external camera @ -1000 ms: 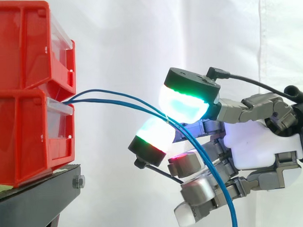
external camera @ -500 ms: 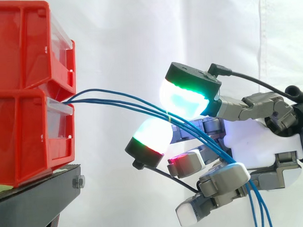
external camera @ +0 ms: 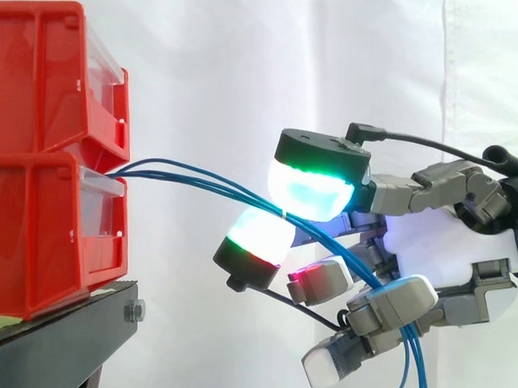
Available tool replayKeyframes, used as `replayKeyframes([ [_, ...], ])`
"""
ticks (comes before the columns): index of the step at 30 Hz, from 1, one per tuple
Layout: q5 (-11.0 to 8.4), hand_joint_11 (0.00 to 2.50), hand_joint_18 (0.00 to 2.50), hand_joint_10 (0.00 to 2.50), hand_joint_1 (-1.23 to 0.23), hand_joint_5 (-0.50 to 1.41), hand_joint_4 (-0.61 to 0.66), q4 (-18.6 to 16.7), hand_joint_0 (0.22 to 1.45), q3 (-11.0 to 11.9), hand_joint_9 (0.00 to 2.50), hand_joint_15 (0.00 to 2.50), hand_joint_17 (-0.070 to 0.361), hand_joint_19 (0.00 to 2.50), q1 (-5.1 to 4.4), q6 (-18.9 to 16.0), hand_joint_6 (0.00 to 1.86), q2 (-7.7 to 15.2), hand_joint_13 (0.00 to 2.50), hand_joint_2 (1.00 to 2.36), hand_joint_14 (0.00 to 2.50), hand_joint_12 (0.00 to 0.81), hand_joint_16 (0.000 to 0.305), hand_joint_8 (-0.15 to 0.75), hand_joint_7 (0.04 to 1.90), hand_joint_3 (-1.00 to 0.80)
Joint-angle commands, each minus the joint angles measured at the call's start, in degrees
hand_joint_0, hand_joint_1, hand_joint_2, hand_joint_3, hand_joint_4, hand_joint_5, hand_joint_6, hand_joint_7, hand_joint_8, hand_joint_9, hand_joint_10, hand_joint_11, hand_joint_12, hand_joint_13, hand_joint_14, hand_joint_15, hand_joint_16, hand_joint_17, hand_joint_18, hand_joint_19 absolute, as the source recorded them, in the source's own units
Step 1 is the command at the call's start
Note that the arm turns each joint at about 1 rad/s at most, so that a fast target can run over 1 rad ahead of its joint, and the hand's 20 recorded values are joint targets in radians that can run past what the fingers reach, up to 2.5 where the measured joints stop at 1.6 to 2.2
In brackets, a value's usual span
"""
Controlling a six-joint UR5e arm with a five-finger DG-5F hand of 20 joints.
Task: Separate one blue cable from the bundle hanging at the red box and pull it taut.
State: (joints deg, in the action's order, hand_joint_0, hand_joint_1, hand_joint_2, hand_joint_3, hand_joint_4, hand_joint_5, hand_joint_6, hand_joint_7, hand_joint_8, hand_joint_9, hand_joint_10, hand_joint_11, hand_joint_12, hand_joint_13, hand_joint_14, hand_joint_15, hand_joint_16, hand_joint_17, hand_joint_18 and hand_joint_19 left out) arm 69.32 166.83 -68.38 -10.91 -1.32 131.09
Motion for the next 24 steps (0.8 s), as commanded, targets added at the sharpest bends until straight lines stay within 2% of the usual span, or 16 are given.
replayKeyframes([
  [1,-0.06,1.40,0.66,0.01,-0.70,-0.25,0.00,0.07,0.60,0.00,1.01,1.42,0.116,0.59,-0.07,0.00,0.83,0.04,1.43,1.00,0.01,0.285,0.052,0.240,0.87,-0.50],
  [9,0.03,1.42,0.68,0.01,-0.66,-0.25,0.04,0.07,0.52,-0.09,1.02,1.42,0.127,0.59,-0.07,0.00,0.83,0.04,1.44,1.00,0.00,0.316,0.057,0.263,0.86,-0.50],
  [14,-0.15,1.41,0.70,0.01,-0.68,-0.25,0.06,-0.02,0.48,0.00,1.04,1.41,0.134,0.59,-0.07,0.00,0.84,0.04,1.45,1.00,0.00,0.336,0.060,0.278,0.84,-0.50],
  [21,-0.06,1.40,0.70,0.01,-0.77,-0.25,0.07,-0.02,0.48,0.00,1.03,1.41,0.134,0.60,-0.07,-0.09,0.84,0.04,1.45,1.00,0.00,0.334,0.059,0.278,0.85,-0.50],
  [24,0.03,1.42,0.67,0.01,-0.77,-0.25,0.04,-0.02,0.55,0.00,1.02,1.42,0.124,0.60,-0.07,-0.09,0.83,-0.04,1.43,1.00,0.00,0.298,0.055,0.251,0.87,-0.50],
])
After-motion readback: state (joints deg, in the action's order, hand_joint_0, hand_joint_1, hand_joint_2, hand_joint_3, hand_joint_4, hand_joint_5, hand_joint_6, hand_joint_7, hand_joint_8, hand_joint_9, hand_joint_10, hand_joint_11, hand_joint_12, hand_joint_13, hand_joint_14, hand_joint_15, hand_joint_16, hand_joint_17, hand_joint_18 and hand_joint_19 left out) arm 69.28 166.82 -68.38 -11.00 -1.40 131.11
